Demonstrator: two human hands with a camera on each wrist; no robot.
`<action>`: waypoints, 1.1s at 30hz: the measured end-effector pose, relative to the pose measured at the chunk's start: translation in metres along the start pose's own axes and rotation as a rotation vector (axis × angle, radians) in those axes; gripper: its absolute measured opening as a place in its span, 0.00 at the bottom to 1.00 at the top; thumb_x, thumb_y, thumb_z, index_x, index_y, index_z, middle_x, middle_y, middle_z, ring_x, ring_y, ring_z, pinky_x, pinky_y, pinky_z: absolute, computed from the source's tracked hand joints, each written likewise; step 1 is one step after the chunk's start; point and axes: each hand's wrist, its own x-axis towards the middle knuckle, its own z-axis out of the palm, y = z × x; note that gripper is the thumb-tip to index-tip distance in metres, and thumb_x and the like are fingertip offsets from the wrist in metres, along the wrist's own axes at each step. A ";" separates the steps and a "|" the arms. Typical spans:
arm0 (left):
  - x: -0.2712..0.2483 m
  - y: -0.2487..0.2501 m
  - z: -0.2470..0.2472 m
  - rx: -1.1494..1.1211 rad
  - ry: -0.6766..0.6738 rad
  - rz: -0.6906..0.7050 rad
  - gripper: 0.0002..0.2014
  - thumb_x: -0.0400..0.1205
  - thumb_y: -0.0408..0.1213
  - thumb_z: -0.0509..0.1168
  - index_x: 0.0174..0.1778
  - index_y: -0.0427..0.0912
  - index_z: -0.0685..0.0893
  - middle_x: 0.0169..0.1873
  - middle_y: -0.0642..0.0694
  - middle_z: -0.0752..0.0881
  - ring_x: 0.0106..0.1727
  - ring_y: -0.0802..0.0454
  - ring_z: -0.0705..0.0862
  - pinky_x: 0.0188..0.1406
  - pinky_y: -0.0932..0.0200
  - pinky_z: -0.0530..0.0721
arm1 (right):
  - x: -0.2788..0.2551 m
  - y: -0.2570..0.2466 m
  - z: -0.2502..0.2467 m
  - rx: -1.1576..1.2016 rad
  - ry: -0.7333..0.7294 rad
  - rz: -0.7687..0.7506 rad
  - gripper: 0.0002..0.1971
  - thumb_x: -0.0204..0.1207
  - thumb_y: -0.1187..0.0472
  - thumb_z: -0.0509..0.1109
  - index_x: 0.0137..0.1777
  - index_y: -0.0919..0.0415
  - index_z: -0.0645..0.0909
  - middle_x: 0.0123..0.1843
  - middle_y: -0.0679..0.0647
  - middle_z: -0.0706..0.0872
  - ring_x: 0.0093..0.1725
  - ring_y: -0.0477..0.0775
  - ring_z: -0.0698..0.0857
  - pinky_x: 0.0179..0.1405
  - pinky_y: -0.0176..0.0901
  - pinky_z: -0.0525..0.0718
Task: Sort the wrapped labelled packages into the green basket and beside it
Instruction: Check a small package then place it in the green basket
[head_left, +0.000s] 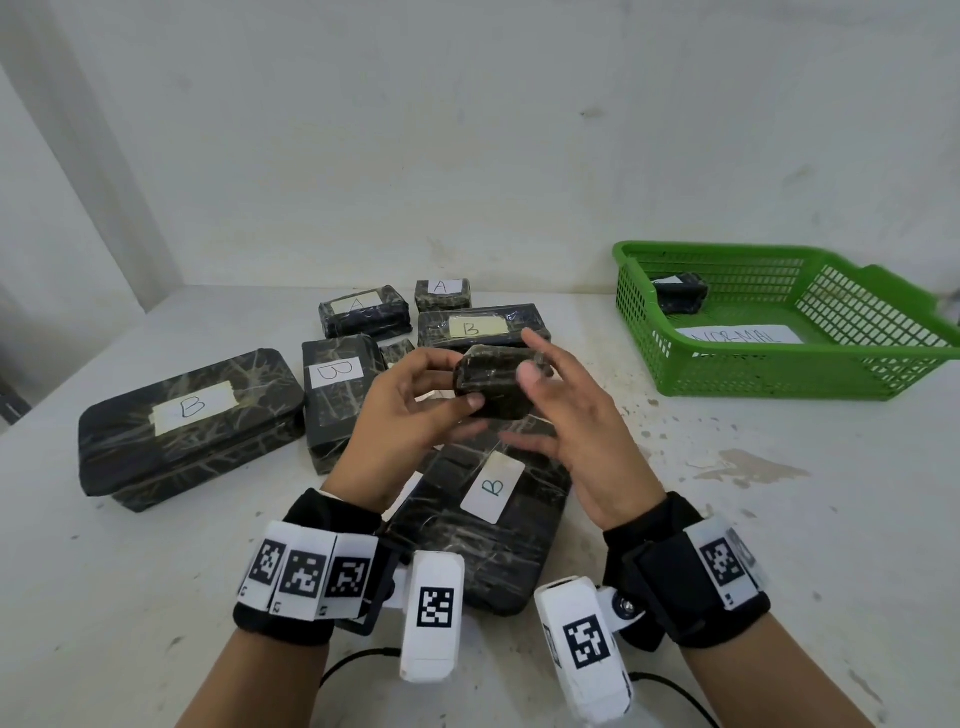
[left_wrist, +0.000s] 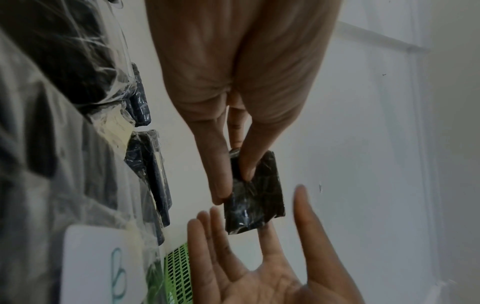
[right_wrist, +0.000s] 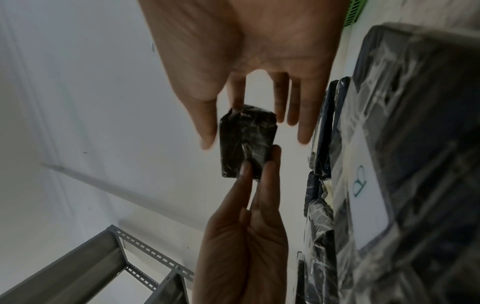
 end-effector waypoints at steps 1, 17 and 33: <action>0.000 0.000 -0.001 -0.005 -0.013 0.002 0.16 0.73 0.23 0.73 0.55 0.37 0.81 0.52 0.34 0.86 0.48 0.46 0.92 0.45 0.56 0.91 | 0.000 0.000 0.000 0.041 -0.003 0.034 0.28 0.69 0.41 0.71 0.71 0.41 0.79 0.63 0.53 0.88 0.60 0.52 0.89 0.51 0.49 0.90; -0.006 0.001 0.011 0.018 -0.045 0.039 0.12 0.76 0.39 0.68 0.48 0.32 0.82 0.47 0.29 0.84 0.50 0.43 0.89 0.41 0.52 0.91 | -0.002 0.003 0.002 0.066 0.114 -0.030 0.16 0.79 0.55 0.69 0.56 0.68 0.86 0.55 0.68 0.89 0.56 0.63 0.90 0.49 0.56 0.91; -0.006 0.001 0.012 0.027 -0.036 0.018 0.12 0.74 0.34 0.70 0.46 0.30 0.79 0.41 0.39 0.86 0.43 0.43 0.92 0.37 0.51 0.92 | -0.005 -0.004 0.002 0.055 0.093 0.016 0.10 0.80 0.61 0.71 0.54 0.68 0.86 0.49 0.61 0.92 0.51 0.57 0.92 0.40 0.48 0.92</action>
